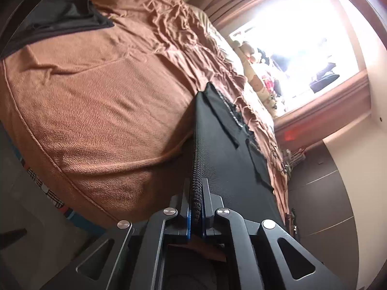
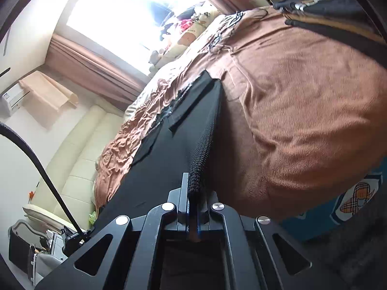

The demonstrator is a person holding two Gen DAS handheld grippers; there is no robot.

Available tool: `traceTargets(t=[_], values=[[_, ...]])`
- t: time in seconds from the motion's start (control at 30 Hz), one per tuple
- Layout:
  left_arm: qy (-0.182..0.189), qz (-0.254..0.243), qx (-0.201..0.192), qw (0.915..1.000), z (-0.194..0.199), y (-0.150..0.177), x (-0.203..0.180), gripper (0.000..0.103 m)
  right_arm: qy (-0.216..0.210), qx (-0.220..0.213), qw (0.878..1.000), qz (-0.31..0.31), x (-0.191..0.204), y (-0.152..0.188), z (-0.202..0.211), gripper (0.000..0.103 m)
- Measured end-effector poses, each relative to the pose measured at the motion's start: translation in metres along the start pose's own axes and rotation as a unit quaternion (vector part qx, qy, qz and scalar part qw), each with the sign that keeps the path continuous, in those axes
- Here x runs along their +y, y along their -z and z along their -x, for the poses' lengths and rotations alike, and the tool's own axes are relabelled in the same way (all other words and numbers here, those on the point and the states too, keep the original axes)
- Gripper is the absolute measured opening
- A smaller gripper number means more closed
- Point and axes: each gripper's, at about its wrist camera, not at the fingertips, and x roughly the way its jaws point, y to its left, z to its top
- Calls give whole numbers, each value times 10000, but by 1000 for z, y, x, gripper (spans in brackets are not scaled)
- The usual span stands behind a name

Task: Fold small clothes
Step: 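Lift the hem with both grippers and fold it over toward the collar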

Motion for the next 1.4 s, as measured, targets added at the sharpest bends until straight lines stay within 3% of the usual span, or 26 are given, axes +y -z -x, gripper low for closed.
traceTargets(t=[0.6, 0.93, 1.23, 1.4], values=[[640, -199, -524, 9964, 96, 19, -25, 5, -343, -303, 9983, 352, 19, 0, 84, 0], [859, -625, -1034, 9889, 160, 15, -72, 5, -723, -557, 9938, 627, 47, -12, 122, 0], [1060, -765, -1328, 9825, 193, 7, -94, 5, -870, -755, 9896, 857, 62, -19, 136, 0], [1036, -769, -1335, 9826, 189, 3, -93, 5, -821, -763, 9898, 876, 56, -19, 123, 0]])
